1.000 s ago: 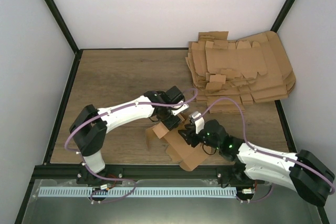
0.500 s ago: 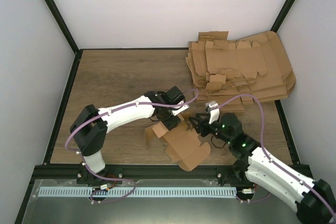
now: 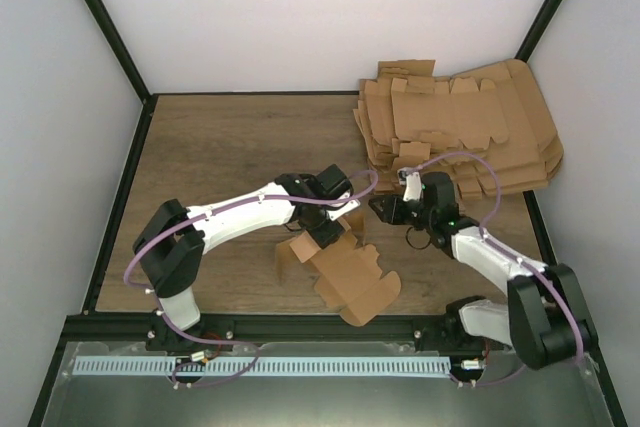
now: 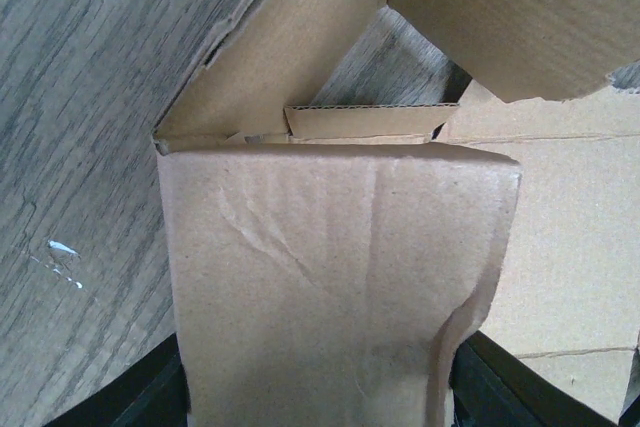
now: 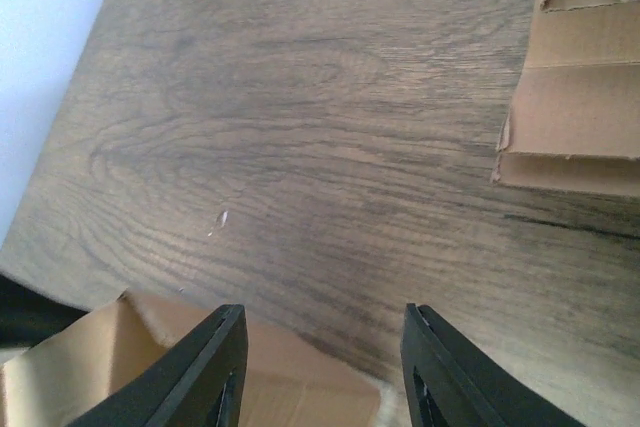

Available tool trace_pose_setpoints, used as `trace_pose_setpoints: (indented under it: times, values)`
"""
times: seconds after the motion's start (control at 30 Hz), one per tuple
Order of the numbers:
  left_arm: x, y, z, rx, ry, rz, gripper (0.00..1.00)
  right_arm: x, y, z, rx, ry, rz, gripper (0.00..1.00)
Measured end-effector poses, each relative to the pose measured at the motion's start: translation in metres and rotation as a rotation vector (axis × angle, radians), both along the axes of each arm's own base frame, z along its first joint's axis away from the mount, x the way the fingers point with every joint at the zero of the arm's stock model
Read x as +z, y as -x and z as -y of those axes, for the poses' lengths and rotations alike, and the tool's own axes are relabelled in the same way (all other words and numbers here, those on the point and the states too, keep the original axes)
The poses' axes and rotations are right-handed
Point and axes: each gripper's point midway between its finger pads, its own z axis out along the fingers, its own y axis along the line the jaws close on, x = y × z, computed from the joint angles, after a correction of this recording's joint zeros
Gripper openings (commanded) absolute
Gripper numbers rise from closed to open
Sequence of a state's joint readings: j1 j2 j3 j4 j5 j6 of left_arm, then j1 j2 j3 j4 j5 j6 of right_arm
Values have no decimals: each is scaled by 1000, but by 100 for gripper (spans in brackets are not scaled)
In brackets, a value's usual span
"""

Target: Fold the paper box

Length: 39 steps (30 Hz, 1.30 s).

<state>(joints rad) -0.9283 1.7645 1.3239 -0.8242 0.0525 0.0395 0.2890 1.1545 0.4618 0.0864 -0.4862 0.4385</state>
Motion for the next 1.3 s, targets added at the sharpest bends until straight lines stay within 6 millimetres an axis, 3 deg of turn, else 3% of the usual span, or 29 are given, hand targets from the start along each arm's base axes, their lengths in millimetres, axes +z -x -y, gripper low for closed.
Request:
trace_pose_setpoints:
  times: [0.2,0.3,0.77,1.3]
  values:
    - [0,-1,-1,-1,-4,4,55,-19,-23,-6,28,37,-83,38]
    - [0,-1,-1,0,-5,6,55,-27,-26,-14,86,23,-107,36]
    - [0,-2,0,-13,-11,8,55,-32,48,-52,388,-44,-103,36]
    - [1,22,-10,-82,-46,-99,56,-25,78,-65,426,-51,124,44]
